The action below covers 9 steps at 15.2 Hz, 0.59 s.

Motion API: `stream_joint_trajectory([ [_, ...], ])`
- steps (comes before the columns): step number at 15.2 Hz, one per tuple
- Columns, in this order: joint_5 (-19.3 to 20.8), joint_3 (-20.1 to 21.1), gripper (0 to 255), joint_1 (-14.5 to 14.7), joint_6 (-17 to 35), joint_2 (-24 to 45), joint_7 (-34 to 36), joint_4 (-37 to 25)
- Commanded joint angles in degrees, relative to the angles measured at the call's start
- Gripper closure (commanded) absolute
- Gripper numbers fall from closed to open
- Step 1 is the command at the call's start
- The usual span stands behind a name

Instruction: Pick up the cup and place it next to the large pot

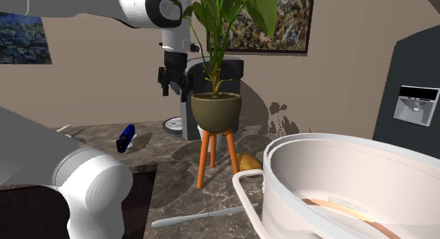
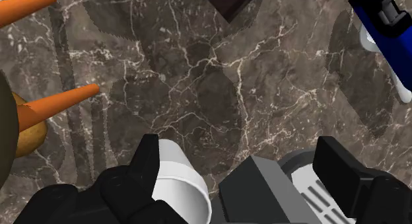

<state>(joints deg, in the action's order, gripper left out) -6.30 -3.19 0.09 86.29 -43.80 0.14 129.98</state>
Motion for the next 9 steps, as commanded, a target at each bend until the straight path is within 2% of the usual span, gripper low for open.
stream_joint_trajectory([
  [1, 0.0, 0.0, 0, 0.0, 0.0, 0.0, 0.0, 0.0],
  [9, 1.7, -5.7, 0, -0.9, 10.6, 12.5, -7.4, -1.0],
])
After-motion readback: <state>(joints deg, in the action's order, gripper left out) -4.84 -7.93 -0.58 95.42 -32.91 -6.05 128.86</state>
